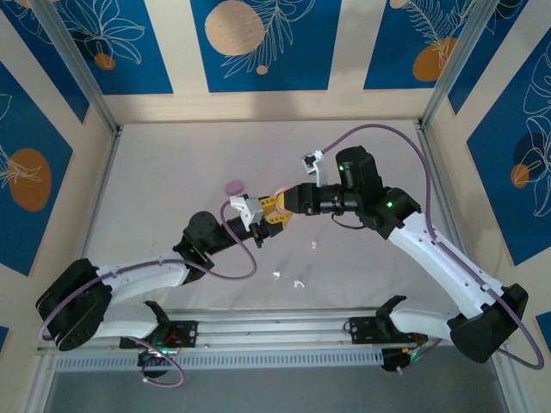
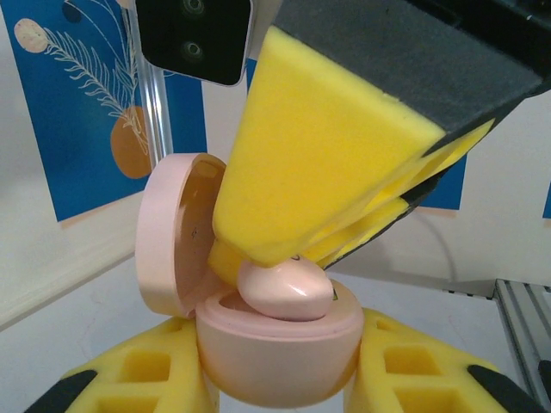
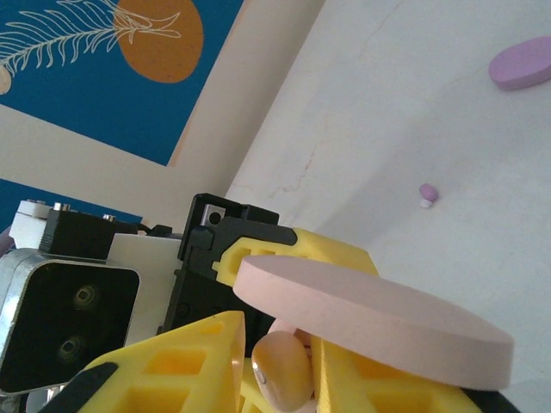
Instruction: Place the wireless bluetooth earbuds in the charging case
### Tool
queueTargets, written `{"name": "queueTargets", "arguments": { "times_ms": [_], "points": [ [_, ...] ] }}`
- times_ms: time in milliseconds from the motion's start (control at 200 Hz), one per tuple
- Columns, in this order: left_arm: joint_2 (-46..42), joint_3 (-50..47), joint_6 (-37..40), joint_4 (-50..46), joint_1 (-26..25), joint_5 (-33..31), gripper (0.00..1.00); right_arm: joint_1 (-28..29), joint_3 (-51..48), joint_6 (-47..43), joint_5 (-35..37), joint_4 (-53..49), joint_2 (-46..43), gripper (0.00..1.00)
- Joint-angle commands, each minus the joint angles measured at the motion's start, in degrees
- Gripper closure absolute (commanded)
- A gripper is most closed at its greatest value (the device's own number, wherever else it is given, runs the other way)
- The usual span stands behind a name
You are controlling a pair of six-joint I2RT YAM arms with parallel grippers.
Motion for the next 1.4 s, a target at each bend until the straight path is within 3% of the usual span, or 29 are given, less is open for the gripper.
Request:
{"name": "queueTargets", "arguments": {
  "times_ms": [0,475,740,935,1090,1221,1391],
  "points": [
    [-1.30,1.23,0.35,5.16,-0.47,0.25,0.76,0.66,1.58,-0.61,2.19,-4.98,1.04,0.71],
    [-2.49,-0.26,1.58,4.28,-0.47,-1.77,0.76,0.92,3.83,0.82,4.00,-6.97,-2.29,0.60],
    [-3.35,-0.95,2.36,3.95,-0.47,-3.61,0.76,0.81,1.35,-2.34,-0.89,-1.26,-9.42,0.58],
    [-6.07,-1.49,3.48,1.31,-0.47,-5.38,0.76,0.08,-4.06,-3.59,14.53,0.19,-19.49,0.59],
    [-8.54,-2.10,4.19,-0.70,-0.47,-6.98,0.76,-4.97,-7.66,0.44,24.70,-5.84,-21.57,0.59],
    [-9.99,-2.02,4.65,-2.27,-0.47,-6.96,0.76,-12.88,-11.76,3.31,18.23,-7.91,-19.91,0.59],
    [-11.32,-1.80,4.58,-3.71,-0.47,-6.74,0.76,-21.83,-16.29,6.07,4.27,-7.45,-13.71,0.59]
  ]
}}
